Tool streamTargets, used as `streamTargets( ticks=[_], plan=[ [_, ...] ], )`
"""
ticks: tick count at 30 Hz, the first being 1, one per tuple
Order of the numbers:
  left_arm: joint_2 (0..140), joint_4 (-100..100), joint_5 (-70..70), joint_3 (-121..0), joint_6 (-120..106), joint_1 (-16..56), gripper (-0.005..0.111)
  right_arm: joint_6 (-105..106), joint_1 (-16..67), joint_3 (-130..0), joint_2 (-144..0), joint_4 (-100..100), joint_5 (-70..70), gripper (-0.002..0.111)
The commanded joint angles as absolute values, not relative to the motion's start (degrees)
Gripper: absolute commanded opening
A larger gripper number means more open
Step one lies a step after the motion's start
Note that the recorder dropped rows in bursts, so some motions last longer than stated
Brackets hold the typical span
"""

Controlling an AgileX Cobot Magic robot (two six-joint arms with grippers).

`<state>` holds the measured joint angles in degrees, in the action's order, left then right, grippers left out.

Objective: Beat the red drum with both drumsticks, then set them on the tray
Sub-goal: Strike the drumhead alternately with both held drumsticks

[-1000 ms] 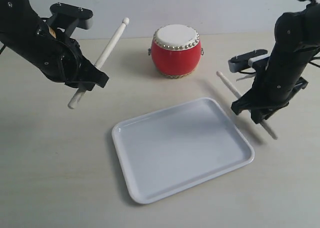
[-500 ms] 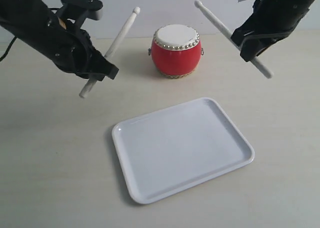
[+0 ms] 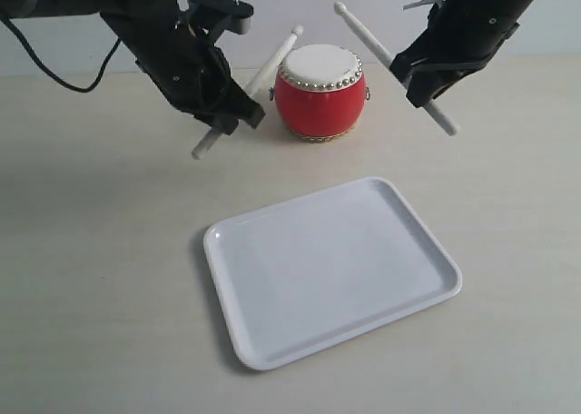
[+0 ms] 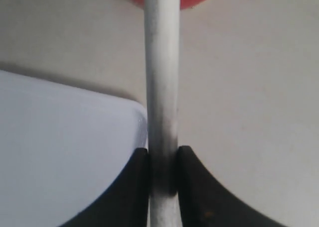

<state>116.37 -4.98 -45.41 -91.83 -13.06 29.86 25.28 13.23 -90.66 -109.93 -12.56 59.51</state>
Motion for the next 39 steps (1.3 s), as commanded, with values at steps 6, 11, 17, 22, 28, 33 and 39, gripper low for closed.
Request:
streamTargets(
  ticks=[6,11,17,22,28,33,39],
  plan=[
    [114.9,-5.1,-53.6,-101.9,-12.8,31.3,0.0,23.3,13.4,-93.3,-121.7,-14.5,56.6,0.0],
    [116.2,-5.1,-53.1,-101.9,-12.8,32.0,0.0,19.9,13.4,-99.6,-126.4,-13.5,61.8,0.0],
    [123.6,-4.1,-53.2,-101.9,-12.8,31.9,0.0,19.2,13.4,-101.6,-118.0,-14.6,65.4,0.0],
    [129.9,-3.2,-50.6,-102.1,-12.8,31.9,0.0,19.4,13.7,-101.6,-113.0,-14.6,67.0,0.0],
    [128.6,-3.4,-55.2,-107.2,-9.8,31.8,0.0,20.9,16.1,-101.5,-116.9,-13.9,69.5,0.0],
    [123.9,-3.4,-58.4,-108.6,-9.8,31.9,0.0,18.7,17.7,-101.6,-125.1,-9.3,70.0,0.0],
    [121.4,-3.4,-59.7,-108.6,-9.8,31.9,0.0,10.3,17.7,-106.0,-128.3,-3.3,70.0,0.0]
  ],
)
